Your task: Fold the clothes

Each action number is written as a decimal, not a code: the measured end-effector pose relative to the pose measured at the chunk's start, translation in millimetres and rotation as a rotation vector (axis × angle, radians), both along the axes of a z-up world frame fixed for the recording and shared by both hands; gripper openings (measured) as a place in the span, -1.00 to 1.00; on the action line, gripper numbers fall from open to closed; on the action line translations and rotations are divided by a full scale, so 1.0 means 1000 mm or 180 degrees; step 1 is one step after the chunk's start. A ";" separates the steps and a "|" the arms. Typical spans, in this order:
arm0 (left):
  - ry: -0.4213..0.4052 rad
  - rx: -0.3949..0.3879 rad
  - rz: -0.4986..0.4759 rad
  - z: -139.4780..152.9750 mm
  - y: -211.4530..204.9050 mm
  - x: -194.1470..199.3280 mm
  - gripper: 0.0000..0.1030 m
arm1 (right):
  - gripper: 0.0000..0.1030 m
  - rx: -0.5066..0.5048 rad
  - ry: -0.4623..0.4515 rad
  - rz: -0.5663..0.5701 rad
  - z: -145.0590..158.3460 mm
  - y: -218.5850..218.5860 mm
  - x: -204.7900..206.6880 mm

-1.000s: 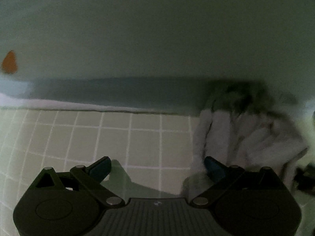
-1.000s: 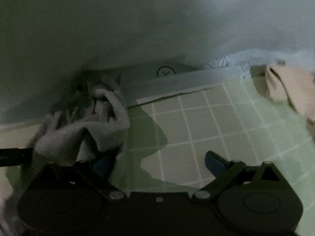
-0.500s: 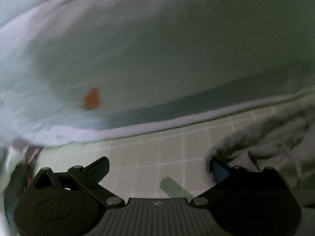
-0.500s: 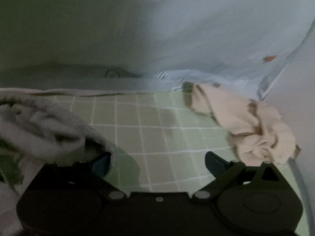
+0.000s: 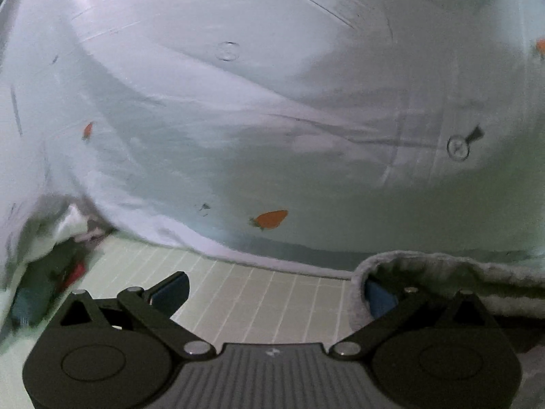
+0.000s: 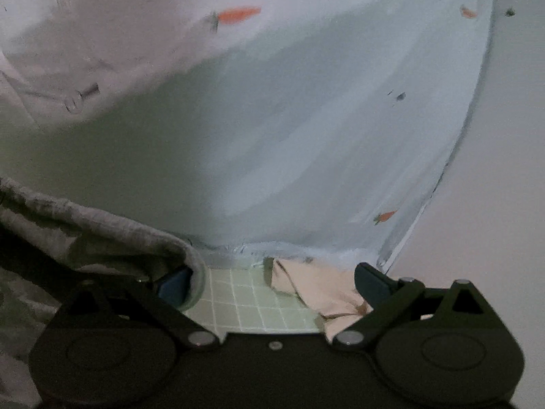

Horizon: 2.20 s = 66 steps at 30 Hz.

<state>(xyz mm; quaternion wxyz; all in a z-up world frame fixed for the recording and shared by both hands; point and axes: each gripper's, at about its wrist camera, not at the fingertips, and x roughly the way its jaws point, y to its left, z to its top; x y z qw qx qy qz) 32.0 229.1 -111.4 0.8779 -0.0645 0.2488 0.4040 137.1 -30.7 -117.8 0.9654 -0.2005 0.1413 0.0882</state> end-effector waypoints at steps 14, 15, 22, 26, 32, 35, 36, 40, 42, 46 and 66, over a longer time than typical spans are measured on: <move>0.0345 -0.0576 0.0088 -0.030 -0.036 -0.119 1.00 | 0.96 -0.0020 0.0499 0.0094 -0.038 -0.050 -0.100; 0.0409 -0.0678 0.0060 -0.034 -0.034 -0.119 0.99 | 0.96 -0.0049 0.0583 0.0095 -0.042 -0.051 -0.101; 0.0789 -0.0901 -0.0464 -0.046 -0.048 -0.114 0.99 | 0.96 -0.0050 0.0997 0.0122 -0.053 -0.050 -0.096; 0.0651 -0.0970 -0.0769 -0.037 -0.051 -0.122 0.99 | 0.96 0.0049 0.1032 0.0261 -0.046 -0.046 -0.105; 0.0347 -0.1117 -0.0857 -0.025 -0.044 -0.138 0.99 | 0.97 0.0264 0.1062 0.0577 -0.037 -0.036 -0.116; 0.0441 -0.1125 -0.0660 -0.035 -0.039 -0.128 0.99 | 0.97 0.0298 0.1152 0.0554 -0.042 -0.028 -0.105; 0.0471 -0.1134 -0.0630 -0.039 -0.036 -0.123 0.99 | 0.97 0.0348 0.1211 0.0526 -0.043 -0.026 -0.101; 0.0556 -0.1243 -0.0619 -0.054 -0.030 -0.108 0.99 | 0.97 0.0421 0.1438 0.0435 -0.055 -0.020 -0.085; 0.0714 -0.1296 -0.0634 -0.065 -0.028 -0.100 0.99 | 0.97 0.0383 0.1570 0.0394 -0.064 -0.018 -0.080; 0.1128 -0.1380 -0.0641 -0.092 -0.029 -0.093 0.99 | 0.97 0.0325 0.1850 0.0295 -0.083 -0.017 -0.074; 0.0876 -0.1521 -0.0378 -0.057 -0.047 -0.195 0.99 | 0.99 0.0629 0.2135 0.0382 -0.072 -0.075 -0.124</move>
